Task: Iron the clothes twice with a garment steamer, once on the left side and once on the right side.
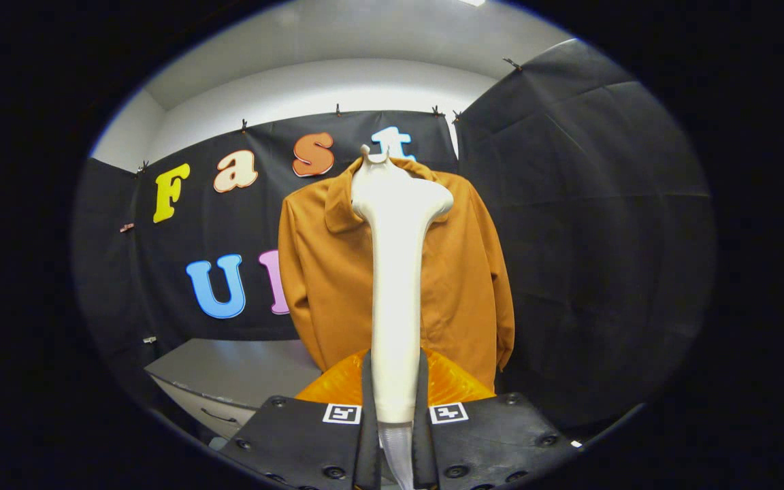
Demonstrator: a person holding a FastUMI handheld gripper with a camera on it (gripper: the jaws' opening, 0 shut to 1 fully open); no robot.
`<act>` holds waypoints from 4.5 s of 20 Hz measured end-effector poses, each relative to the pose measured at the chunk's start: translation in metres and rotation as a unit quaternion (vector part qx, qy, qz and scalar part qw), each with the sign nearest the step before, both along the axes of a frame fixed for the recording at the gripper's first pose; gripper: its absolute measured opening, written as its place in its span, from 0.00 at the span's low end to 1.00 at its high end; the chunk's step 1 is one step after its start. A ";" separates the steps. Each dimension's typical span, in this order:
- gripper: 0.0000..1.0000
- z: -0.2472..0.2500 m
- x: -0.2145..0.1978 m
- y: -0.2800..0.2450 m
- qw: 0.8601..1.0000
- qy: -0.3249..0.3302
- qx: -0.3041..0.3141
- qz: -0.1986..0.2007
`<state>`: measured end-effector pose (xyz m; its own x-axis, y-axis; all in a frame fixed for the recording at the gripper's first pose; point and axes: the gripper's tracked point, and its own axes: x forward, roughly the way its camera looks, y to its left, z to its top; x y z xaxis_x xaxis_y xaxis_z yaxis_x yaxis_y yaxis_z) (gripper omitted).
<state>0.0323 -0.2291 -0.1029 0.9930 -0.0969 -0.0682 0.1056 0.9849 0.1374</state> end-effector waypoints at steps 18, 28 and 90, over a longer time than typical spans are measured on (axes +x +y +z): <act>0.22 0.020 0.093 -0.068 0.999 -0.031 -0.013 -0.002; 0.22 -0.063 0.122 -0.080 0.999 0.037 0.012 0.004; 0.22 0.006 -0.007 0.066 0.999 0.010 -0.012 0.034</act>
